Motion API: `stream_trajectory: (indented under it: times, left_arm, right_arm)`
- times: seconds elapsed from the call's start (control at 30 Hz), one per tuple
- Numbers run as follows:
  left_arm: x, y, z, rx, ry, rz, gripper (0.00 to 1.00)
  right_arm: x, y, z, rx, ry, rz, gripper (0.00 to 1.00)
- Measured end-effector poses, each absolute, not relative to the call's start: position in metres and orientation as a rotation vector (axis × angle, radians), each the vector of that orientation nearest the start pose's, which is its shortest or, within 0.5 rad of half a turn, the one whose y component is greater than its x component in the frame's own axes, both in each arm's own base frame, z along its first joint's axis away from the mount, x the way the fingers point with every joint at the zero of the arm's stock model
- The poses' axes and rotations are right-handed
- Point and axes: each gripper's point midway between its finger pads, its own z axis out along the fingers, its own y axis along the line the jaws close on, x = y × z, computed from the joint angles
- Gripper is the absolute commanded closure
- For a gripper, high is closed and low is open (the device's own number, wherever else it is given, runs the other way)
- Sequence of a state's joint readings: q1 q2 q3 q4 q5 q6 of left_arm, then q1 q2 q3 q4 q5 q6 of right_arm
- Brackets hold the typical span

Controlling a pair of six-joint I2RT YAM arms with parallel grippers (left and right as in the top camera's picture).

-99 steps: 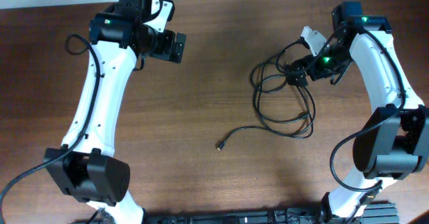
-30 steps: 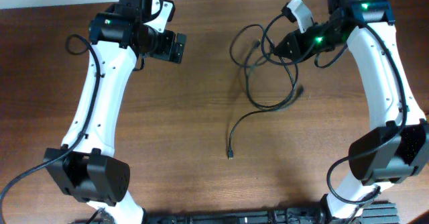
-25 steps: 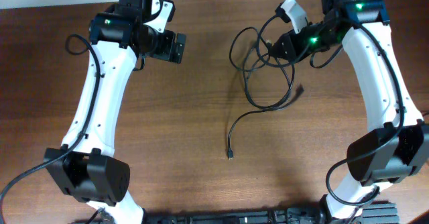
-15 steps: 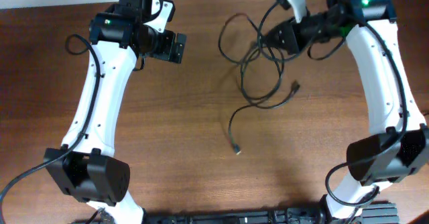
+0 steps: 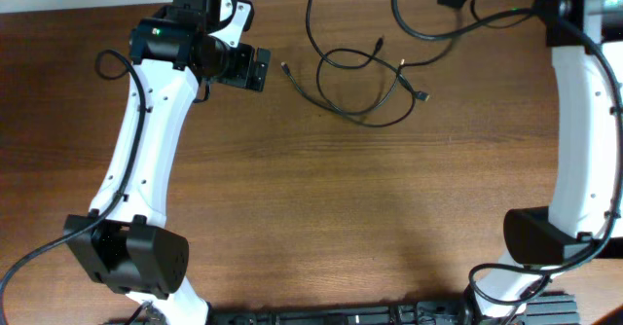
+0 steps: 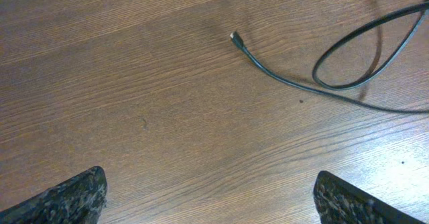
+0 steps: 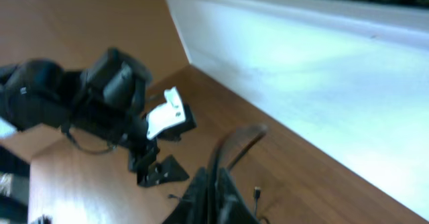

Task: Untangle cables
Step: 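Pull the grasped cable up and away with the right gripper, then lower the right gripper back toward the cables on the table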

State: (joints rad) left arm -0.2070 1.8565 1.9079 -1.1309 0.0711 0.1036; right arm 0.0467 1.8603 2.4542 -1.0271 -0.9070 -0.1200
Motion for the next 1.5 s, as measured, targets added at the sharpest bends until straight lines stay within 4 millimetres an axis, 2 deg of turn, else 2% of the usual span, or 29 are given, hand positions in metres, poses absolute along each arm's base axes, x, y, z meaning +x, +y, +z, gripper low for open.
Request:
stream_trajectory:
  times: [0.3,0.4,0.47,0.53,0.57,0.6,0.67,0.73,0.8,0.83,0.97,1.0,1.17,1.27,1.37,1.4,1.5]
  left_arm:
    - [0.440,-0.105,0.223,0.434,2.616,-0.129,0.01]
    - [0.440,-0.105,0.223,0.434,2.616,-0.129,0.01]
    - [0.440,-0.105,0.223,0.434,2.616,-0.128,0.01]
    - [0.439,-0.105,0.223,0.433,2.616,-0.129,0.01]
    - [0.440,-0.105,0.223,0.433,2.616,-0.129,0.01]
    - [0.439,-0.105,0.223,0.433,2.616,-0.129,0.01]
    - [0.439,-0.105,0.223,0.434,2.616,-0.129,0.01]
    - [0.439,-0.105,0.223,0.434,2.617,-0.129,0.01]
    - [0.439,-0.105,0.223,0.434,2.617,-0.129,0.01]
    - [0.439,-0.105,0.223,0.434,2.617,-0.129,0.01]
    - [0.439,-0.105,0.223,0.434,2.617,-0.129,0.01]
    - [0.439,-0.105,0.223,0.434,2.618,-0.129,0.01]
    - [0.439,-0.105,0.223,0.434,2.618,-0.129,0.01]
    - [0.439,-0.105,0.223,0.434,2.618,-0.129,0.01]
    - [0.439,-0.105,0.223,0.434,2.618,-0.129,0.01]
    - [0.439,-0.105,0.223,0.434,2.618,-0.129,0.01]
    - [0.439,-0.105,0.223,0.434,2.618,-0.129,0.01]
  right_arm:
    - [0.433,0.145,0.487,-0.557,1.821,0.841,0.96]
    - [0.432,0.141,0.475,-0.506,1.893,0.846,0.96]
    - [0.430,0.135,0.460,-0.458,1.972,0.824,0.85]
    - [0.427,0.129,0.444,-0.434,2.050,0.782,0.74]
    - [0.427,0.124,0.434,-0.408,2.099,0.748,0.56]
    - [0.427,0.120,0.427,-0.395,2.126,0.717,0.47]
    - [0.429,0.110,0.411,-0.357,2.193,0.648,0.38]
    - [0.437,0.101,0.391,-0.323,2.252,0.590,0.35]
    - [0.446,0.096,0.369,-0.302,2.306,0.560,0.34]
    - [0.456,0.093,0.345,-0.284,2.356,0.542,0.34]
    - [0.476,0.090,0.294,-0.242,2.443,0.532,0.34]
    - [0.483,0.089,0.269,-0.210,2.484,0.536,0.34]
    - [0.504,0.080,0.199,0.008,2.565,0.516,0.34]
    - [0.510,0.072,0.171,0.117,2.589,0.482,0.33]
    - [0.508,0.065,0.149,0.218,2.631,0.447,0.33]
    - [0.507,0.061,0.136,0.251,2.656,0.415,0.33]
    - [0.510,0.057,0.119,0.294,2.680,0.387,0.33]
